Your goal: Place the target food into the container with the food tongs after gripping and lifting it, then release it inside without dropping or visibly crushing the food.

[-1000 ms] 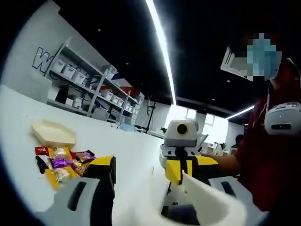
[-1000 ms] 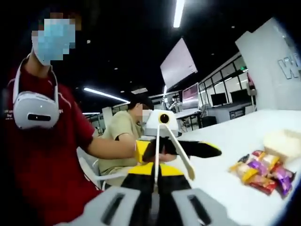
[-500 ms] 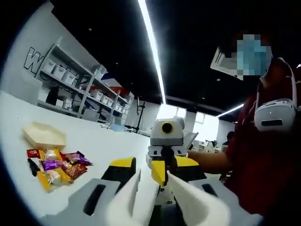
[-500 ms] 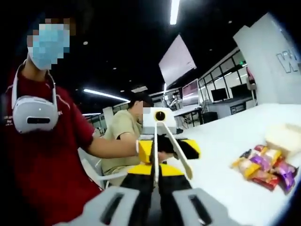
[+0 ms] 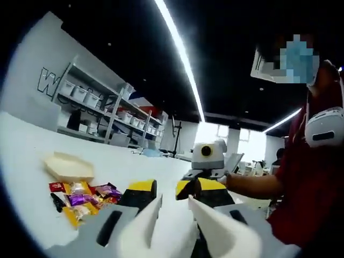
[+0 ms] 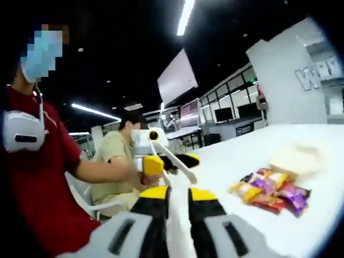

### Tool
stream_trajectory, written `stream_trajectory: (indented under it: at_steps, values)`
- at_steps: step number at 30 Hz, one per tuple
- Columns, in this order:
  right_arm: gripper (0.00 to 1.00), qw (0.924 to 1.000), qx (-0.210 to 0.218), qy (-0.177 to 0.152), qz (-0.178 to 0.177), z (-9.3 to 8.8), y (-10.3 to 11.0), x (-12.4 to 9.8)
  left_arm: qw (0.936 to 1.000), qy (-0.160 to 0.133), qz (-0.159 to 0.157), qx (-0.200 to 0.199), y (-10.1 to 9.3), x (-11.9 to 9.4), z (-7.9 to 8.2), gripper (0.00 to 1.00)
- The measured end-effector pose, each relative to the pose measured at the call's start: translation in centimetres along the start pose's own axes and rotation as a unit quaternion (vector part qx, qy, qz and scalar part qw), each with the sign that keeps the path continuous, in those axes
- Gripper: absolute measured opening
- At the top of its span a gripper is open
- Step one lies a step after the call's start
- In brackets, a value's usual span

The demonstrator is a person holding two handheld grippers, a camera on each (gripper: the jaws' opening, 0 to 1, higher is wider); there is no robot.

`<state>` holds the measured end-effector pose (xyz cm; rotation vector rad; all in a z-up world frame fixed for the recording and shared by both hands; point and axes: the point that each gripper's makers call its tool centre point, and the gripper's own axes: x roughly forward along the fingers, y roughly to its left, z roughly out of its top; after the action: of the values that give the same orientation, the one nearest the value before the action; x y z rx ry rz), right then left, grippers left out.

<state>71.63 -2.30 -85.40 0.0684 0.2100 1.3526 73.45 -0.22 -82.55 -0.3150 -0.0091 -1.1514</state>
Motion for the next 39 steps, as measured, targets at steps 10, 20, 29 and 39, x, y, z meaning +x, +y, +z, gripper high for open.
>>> stream_trajectory:
  at_steps: [10,20,29,39]
  values:
    - [0.73,0.9847,-0.04,0.04,-0.165,-4.1,-5.3,-0.8,0.9968,0.025,0.066,0.037,2.6,-0.8,-1.1,0.28]
    - [0.79,0.97,-0.022,0.05,-0.237,-4.4,-7.5,-2.2,0.9912,0.02,0.128,0.026,5.3,-2.8,-0.6,0.29]
    - [0.99,0.9547,-0.009,0.06,-0.291,-4.6,-8.3,-3.7,0.989,0.024,0.143,0.029,6.8,-3.0,-0.1,0.29]
    - [0.99,0.9378,0.003,0.057,-0.342,-3.9,-8.1,-5.3,0.9868,0.016,0.161,0.011,9.2,-2.3,-0.3,0.29]
